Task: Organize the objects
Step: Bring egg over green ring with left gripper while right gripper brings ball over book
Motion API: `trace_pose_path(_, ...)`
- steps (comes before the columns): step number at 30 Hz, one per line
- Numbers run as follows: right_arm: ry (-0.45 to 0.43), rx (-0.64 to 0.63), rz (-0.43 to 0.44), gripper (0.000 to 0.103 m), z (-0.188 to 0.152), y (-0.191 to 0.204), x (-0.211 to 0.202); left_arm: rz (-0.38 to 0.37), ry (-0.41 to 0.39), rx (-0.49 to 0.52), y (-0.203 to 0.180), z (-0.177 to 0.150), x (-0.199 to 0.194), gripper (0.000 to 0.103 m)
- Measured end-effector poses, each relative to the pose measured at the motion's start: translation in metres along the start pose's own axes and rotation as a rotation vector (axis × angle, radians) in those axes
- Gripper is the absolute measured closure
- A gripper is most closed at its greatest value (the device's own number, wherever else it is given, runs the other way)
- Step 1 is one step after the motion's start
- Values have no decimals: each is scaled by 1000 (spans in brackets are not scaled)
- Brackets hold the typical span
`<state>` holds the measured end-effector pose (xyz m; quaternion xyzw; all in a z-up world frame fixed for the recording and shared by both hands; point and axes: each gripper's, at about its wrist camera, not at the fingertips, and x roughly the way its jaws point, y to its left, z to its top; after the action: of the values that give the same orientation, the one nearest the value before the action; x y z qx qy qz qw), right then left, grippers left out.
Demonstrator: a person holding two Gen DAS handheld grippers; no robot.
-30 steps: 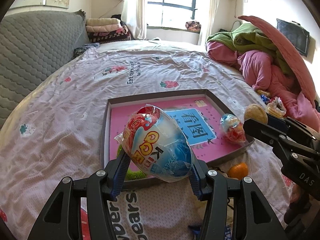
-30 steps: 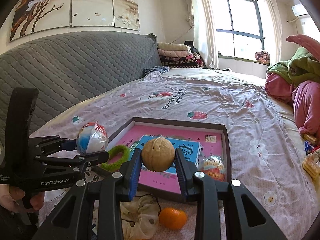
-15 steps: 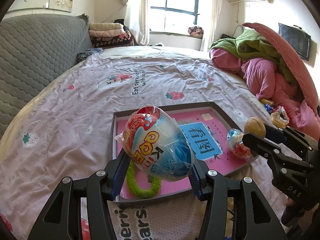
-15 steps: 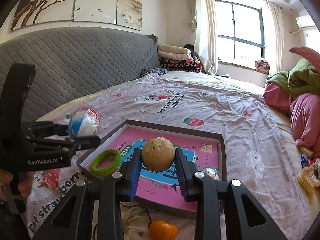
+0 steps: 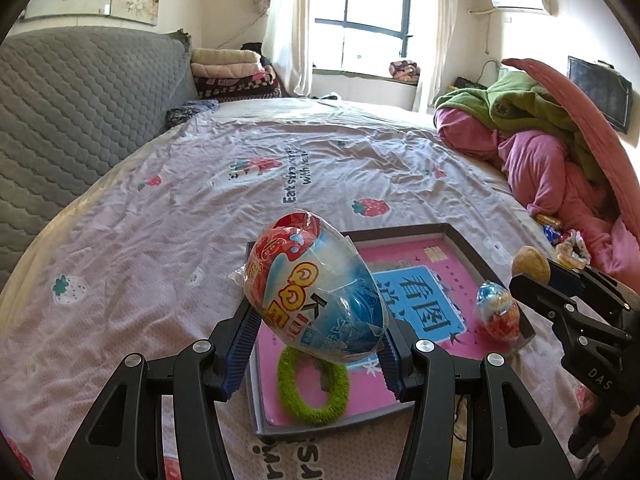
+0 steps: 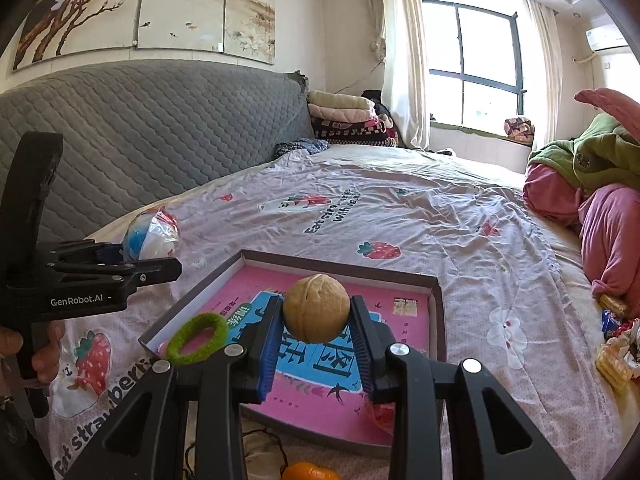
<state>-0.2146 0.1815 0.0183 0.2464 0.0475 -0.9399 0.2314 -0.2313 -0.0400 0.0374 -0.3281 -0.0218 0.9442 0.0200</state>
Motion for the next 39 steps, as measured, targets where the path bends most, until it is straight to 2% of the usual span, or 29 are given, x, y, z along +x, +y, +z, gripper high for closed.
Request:
trace_pose_path(19,-4,-49,7,69,8,6,12,4,12,4,5,6,15,47)
trace_pose_path(39,32,-75,-2,69,-1,6,19,-2,77,14,5,-10,36,47)
